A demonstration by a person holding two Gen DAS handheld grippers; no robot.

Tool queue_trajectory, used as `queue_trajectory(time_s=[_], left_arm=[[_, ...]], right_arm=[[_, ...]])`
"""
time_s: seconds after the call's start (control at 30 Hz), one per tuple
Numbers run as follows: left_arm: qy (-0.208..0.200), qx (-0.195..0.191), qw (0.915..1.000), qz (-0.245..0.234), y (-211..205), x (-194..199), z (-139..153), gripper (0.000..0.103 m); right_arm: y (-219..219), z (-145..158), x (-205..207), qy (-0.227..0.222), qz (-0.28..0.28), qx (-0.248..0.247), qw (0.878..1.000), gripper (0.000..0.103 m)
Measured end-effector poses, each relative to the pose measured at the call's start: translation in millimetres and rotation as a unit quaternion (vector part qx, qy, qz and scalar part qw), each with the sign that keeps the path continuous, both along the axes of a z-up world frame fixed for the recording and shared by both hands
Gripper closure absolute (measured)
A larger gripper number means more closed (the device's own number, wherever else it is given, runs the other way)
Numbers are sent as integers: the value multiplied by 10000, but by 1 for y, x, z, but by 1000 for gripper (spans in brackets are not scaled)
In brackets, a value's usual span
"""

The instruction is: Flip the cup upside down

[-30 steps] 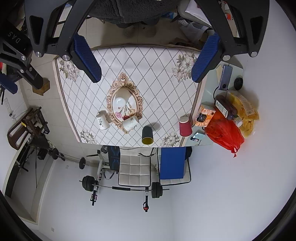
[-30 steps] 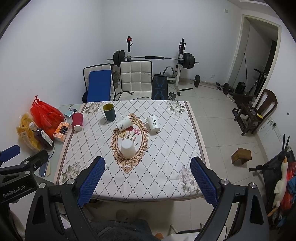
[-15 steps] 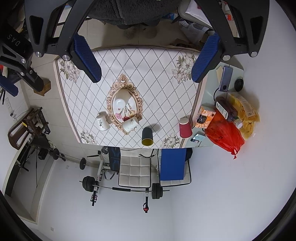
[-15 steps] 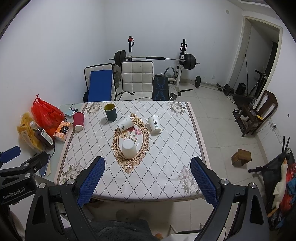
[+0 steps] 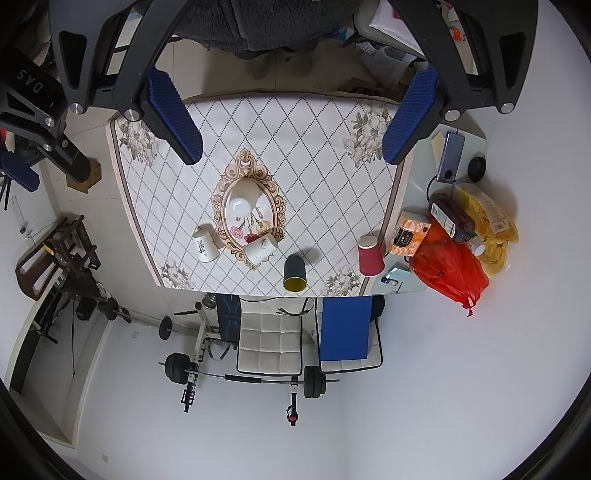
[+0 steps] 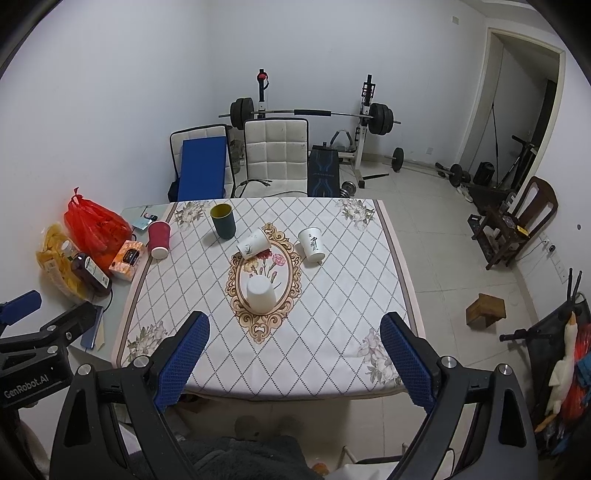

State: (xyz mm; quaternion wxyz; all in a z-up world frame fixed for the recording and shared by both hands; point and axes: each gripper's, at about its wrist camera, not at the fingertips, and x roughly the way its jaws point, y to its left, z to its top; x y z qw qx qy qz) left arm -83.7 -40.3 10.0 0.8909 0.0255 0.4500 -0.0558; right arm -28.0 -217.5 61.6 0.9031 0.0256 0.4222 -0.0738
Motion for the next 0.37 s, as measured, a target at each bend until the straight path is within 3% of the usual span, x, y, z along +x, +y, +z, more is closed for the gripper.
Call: queue_trajectory(time_s=[0.37], left_arm=[[-15,1,10000,-2,0,1,0,3]], right_arm=[[-3,-4,2,50,17,45,10000,7]])
